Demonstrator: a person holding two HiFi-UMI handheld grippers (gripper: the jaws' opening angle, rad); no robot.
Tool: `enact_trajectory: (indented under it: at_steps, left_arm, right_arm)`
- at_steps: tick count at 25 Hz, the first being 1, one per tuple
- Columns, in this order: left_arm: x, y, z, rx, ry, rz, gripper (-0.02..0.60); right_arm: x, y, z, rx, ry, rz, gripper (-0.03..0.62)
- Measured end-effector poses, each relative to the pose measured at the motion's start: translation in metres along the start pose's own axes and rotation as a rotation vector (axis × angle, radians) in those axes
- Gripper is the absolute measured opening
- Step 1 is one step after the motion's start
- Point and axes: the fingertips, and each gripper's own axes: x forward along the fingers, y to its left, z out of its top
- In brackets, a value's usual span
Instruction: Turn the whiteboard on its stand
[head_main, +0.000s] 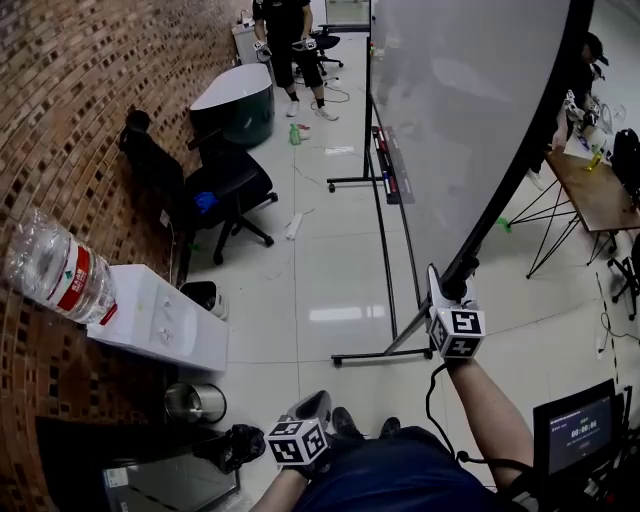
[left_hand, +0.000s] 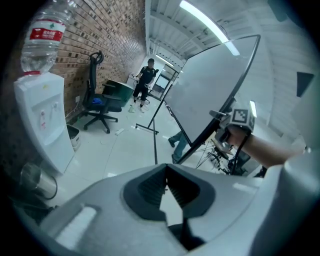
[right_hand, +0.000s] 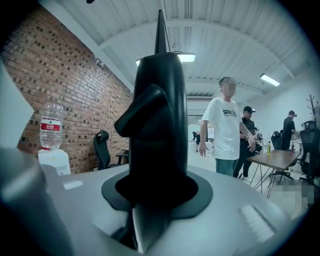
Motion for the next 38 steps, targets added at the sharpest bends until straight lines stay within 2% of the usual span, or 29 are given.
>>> enact_trajectory:
  at_steps: [5, 10, 15, 21, 25, 30, 38]
  left_arm:
    - [-0.012, -0.02, -0.007, 0.039, -0.029, 0.044, 0.006]
    - [-0.026, -0.06, -0.048, 0.086, 0.003, 0.048, 0.006]
    - [-0.051, -0.045, -0.076, 0.057, 0.017, 0.124, 0.006]
    - [-0.064, -0.067, -0.095, 0.069, -0.01, 0.055, 0.006]
    - [-0.08, -0.067, -0.102, 0.043, -0.055, 0.024, 0.006]
    - [-0.103, -0.048, -0.142, -0.039, -0.037, 0.018, 0.006]
    - [-0.134, -0.052, -0.152, -0.017, -0.05, 0.022, 0.006]
  right_arm:
    - [-0.025, 0.007, -0.01, -0.004, -0.005, -0.005, 0.14]
    - [-0.057, 0.024, -0.001, -0.025, -0.026, -0.01, 0.138]
    - [-0.085, 0.031, -0.008, -0.008, -0.024, 0.002, 0.14]
    - [-0.131, 0.026, -0.019, -0.013, -0.01, 0.003, 0.14]
    - [-0.151, 0.01, -0.025, -0.002, -0.01, -0.005, 0.14]
    - [-0.177, 0.006, -0.023, 0.009, -0.029, 0.005, 0.14]
    - [-0.213, 0.014, -0.029, -0.011, -0.021, 0.002, 0.138]
